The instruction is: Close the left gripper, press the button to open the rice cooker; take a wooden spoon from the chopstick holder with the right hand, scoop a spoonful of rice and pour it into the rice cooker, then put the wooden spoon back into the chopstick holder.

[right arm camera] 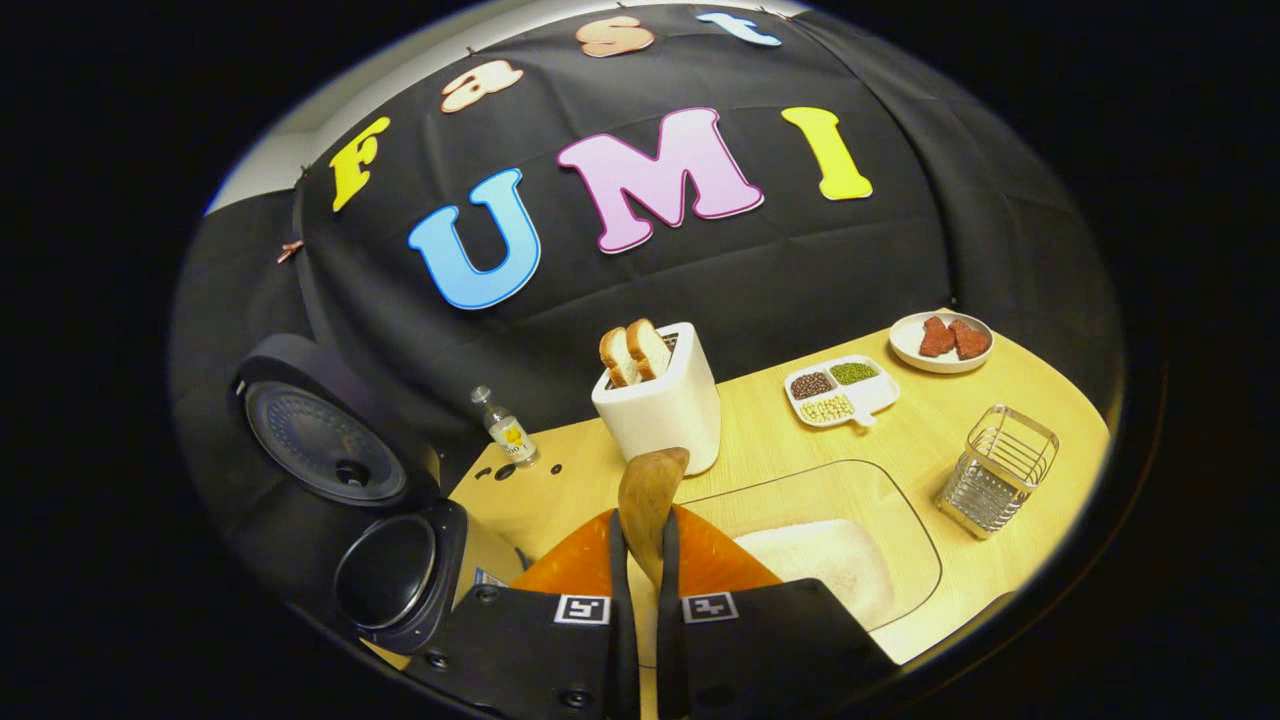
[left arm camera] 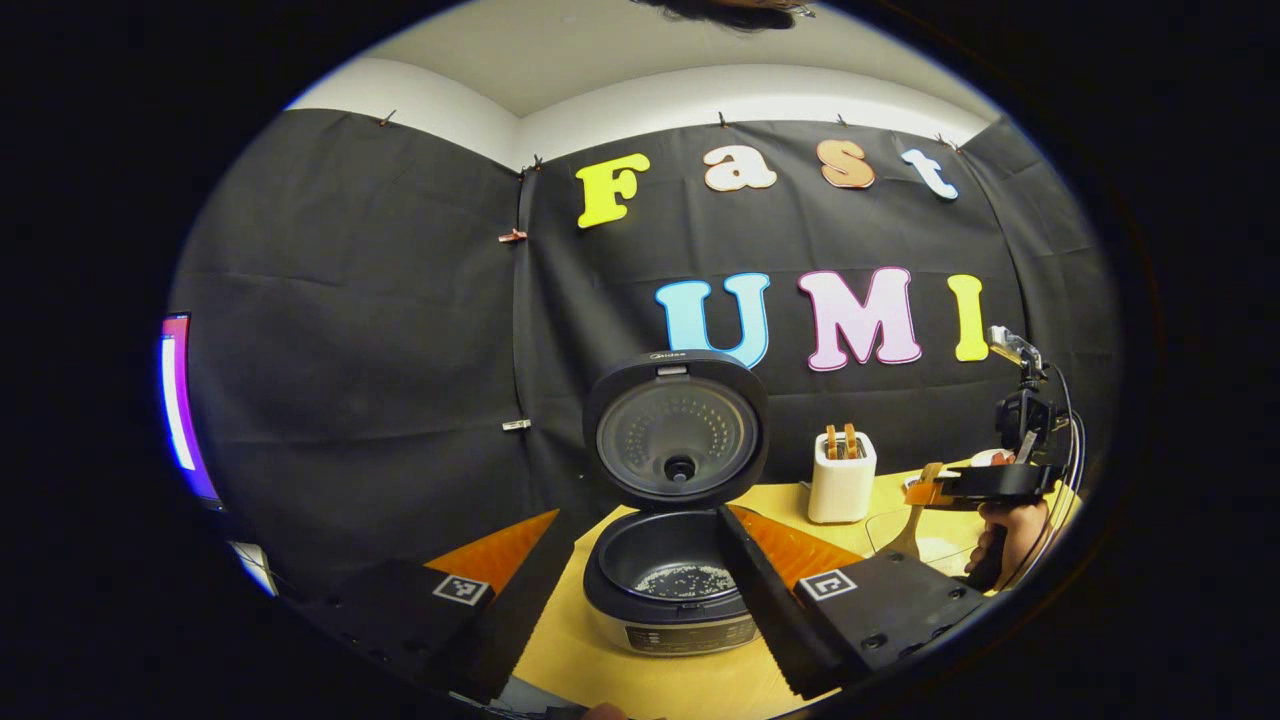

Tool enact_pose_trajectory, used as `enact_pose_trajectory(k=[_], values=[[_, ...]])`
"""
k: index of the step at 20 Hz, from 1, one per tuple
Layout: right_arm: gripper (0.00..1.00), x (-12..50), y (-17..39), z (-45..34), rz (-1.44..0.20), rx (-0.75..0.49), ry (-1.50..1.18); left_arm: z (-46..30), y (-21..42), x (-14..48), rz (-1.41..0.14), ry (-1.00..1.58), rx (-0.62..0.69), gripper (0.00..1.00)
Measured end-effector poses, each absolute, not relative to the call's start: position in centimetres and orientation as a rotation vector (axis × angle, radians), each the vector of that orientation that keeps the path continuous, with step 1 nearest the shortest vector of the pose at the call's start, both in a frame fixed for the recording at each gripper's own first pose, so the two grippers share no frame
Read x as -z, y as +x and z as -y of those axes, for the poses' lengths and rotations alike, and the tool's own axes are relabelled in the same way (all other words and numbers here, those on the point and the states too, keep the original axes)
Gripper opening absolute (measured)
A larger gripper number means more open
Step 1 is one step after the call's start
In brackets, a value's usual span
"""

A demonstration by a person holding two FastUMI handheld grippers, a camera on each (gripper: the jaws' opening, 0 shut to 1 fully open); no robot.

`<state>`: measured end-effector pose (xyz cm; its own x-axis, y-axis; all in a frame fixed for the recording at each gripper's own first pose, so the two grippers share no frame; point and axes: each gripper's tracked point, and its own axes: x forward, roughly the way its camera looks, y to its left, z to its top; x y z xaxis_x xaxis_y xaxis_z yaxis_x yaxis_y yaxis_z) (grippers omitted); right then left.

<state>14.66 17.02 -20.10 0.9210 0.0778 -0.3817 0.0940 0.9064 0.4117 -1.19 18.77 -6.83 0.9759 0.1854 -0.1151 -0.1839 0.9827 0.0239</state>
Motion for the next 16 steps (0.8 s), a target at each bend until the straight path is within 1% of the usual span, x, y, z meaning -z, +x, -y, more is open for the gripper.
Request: enact_pose_trajectory(k=[4, 9, 16], values=[[0.11, 18.3, 14.4, -15.9, -0.373, 0.017, 0.495, -18.6, -1.2, 6.6, -0.11, 0.012, -0.178, 0.97], [0.11, 17.7, 14.2, -14.4, -0.354, 0.046, 0.593, -17.8, -1.4, 6.2, -0.104, 0.036, -0.158, 0.97], [0.11, 13.8, 14.2, -12.7, -0.284, 0.043, 0.62, -16.7, -1.3, 5.7, -0.094, 0.029, -0.149, 0.97]])
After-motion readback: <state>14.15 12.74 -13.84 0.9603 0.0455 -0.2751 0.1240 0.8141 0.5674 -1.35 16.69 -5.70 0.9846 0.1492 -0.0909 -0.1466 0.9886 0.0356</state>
